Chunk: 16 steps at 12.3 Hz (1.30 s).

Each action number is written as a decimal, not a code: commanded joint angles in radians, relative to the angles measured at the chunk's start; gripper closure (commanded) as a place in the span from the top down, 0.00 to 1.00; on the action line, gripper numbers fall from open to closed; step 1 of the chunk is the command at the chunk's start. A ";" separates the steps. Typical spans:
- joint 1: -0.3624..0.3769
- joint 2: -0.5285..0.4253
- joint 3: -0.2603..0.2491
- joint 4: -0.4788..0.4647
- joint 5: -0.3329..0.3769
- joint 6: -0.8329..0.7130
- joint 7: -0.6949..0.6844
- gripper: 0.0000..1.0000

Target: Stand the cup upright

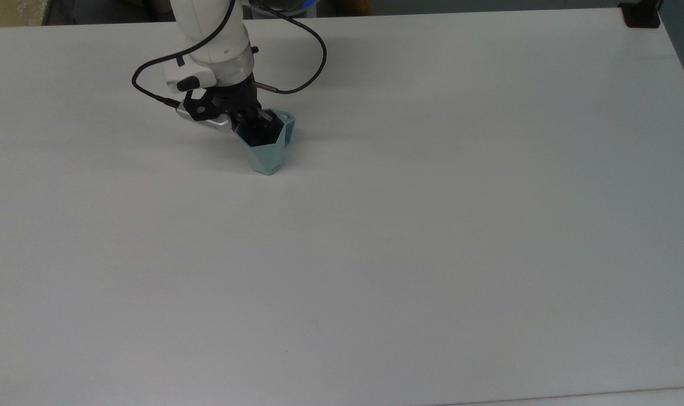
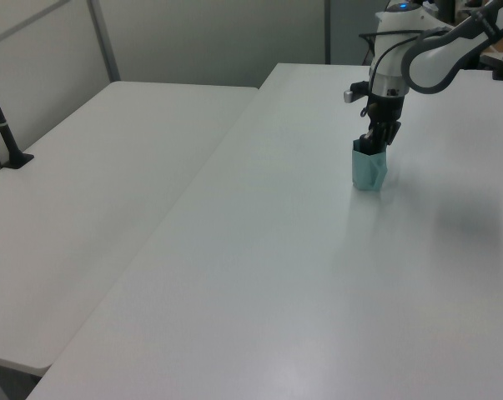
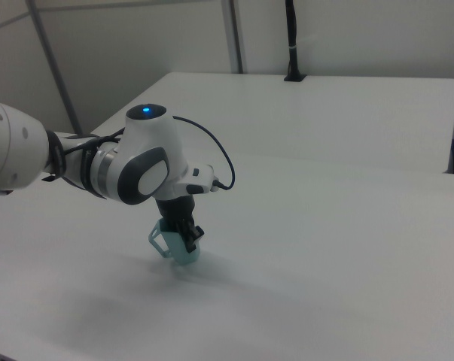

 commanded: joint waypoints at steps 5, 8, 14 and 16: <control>-0.003 -0.012 -0.001 0.016 0.077 -0.022 -0.018 0.57; -0.003 -0.025 -0.002 0.036 0.077 -0.073 -0.024 0.73; -0.003 -0.071 -0.005 0.241 0.064 -0.237 -0.044 1.00; -0.011 -0.072 -0.016 0.383 0.067 -0.304 -0.057 1.00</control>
